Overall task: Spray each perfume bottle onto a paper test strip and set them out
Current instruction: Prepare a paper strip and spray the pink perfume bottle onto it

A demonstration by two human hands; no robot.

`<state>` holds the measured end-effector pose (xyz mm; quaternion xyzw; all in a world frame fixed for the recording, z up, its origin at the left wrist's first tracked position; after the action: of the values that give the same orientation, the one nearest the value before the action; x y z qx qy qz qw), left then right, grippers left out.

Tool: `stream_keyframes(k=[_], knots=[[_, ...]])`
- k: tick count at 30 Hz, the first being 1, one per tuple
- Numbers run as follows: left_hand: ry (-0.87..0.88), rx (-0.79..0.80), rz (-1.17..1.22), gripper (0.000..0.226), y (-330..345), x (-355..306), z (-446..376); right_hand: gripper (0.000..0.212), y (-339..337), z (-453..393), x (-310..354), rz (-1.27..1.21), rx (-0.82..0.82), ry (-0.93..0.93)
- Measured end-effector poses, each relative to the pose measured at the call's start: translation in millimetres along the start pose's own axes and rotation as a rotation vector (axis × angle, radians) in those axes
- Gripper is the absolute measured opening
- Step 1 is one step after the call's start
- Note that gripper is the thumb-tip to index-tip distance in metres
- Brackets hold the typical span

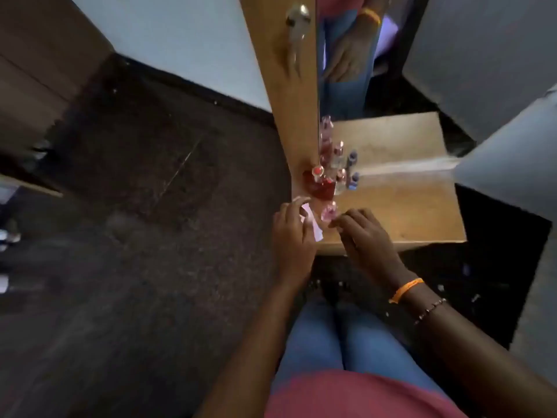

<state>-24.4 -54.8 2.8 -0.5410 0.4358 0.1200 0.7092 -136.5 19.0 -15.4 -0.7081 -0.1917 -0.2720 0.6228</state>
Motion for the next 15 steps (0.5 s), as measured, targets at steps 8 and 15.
stream_keyframes(k=[8,15], knots=[[-0.207,0.246,-0.052,0.031,76.1,102.3,-7.3,0.019,107.4,-10.8,-57.6,-0.193,0.012,0.446],[-0.172,0.128,0.003,0.045,104.2,135.3,-16.1,0.021,130.8,-11.3,-69.0,-0.075,-0.155,0.468]])
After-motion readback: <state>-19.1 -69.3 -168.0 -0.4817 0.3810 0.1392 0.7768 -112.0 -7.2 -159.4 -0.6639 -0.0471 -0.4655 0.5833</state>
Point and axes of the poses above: each hand's wrist, its own z-axis away from the middle knuckle, its own y-axis out of the palm, x = y × z, the point moved 6 cm from there along -z, towards the middle knuckle, and after that the axes turned 7 degrees about x, right-handed, at the moved point
